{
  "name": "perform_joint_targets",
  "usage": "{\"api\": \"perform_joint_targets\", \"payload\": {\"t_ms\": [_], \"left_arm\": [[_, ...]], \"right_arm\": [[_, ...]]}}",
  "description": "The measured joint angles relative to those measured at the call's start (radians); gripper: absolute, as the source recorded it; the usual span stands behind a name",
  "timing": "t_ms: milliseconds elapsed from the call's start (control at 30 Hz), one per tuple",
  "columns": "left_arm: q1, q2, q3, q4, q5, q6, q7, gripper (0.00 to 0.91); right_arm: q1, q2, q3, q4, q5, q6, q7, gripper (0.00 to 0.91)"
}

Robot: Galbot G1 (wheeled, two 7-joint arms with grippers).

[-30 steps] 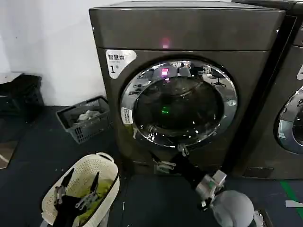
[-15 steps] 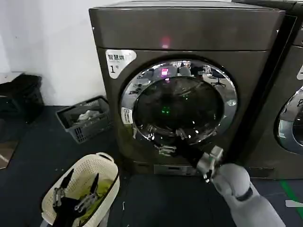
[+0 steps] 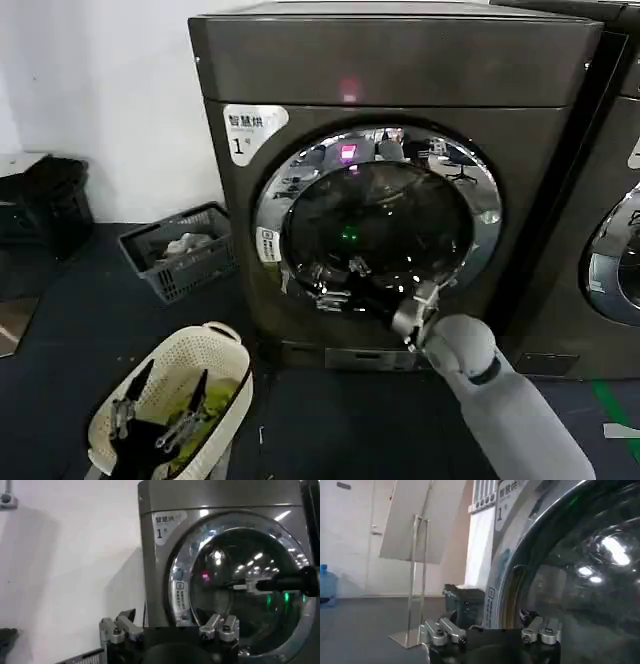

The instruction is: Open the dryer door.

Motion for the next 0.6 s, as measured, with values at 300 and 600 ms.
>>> {"api": "perform_joint_targets", "payload": {"t_ms": [300, 600], "left_arm": [[0.0, -0.008, 0.004, 0.023, 0.019, -0.009, 0.007, 0.907], [0.002, -0.014, 0.0, 0.041, 0.014, -0.013, 0.006, 0.907]], "right_arm": [[0.067, 0.052, -0.047, -0.08, -0.038, 0.011, 0.011, 0.907], [0.112, 0.109, -0.073, -0.164, -0.038, 0.023, 0.004, 0.907]]}}
